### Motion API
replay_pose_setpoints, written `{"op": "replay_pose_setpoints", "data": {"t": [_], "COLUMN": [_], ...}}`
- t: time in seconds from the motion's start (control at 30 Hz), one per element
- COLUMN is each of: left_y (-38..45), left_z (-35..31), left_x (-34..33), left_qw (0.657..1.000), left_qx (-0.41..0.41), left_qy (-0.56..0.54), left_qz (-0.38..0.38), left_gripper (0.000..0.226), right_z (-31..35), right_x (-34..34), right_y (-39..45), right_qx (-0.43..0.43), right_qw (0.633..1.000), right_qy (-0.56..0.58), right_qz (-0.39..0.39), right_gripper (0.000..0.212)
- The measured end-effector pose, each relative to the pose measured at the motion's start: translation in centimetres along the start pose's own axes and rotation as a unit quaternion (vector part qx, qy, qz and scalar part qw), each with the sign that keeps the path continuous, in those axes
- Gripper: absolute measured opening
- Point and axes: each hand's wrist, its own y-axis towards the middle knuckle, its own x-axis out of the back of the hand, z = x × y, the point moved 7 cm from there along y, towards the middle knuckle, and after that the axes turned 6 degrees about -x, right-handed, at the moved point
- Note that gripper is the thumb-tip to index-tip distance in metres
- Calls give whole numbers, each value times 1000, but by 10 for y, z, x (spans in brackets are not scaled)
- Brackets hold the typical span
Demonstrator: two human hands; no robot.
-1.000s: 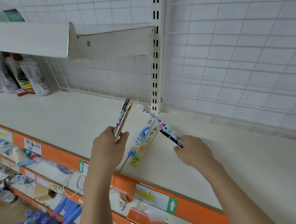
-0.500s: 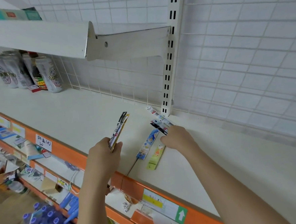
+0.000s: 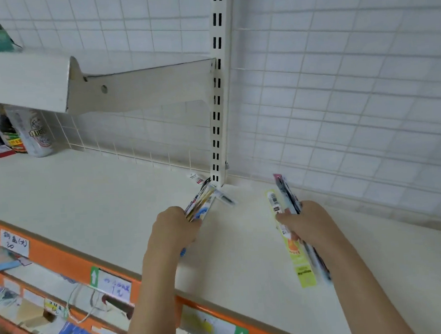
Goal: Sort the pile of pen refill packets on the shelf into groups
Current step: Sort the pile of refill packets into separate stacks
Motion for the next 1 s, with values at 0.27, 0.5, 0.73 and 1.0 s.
{"op": "replay_pose_setpoints", "data": {"t": [0.27,0.5,0.73,1.0], "left_y": [7,-3,-20,-21], "left_z": [-24,-22,-26,-18], "left_x": [-19,-4,18,3], "left_qw": [985,989,992,988], "left_qx": [-38,-28,-77,-112], "left_qy": [161,119,-2,-82], "left_qz": [-47,-82,-103,-75], "left_gripper": [18,10,30,18], "right_z": [-30,-30,-18,-25], "right_x": [28,30,27,17], "right_y": [-20,-30,-37,-41], "right_qx": [-30,-33,-1,18], "right_qw": [995,985,991,998], "right_qy": [87,168,132,22], "right_qz": [-34,-24,-29,-49], "right_gripper": [13,13,9,28]}}
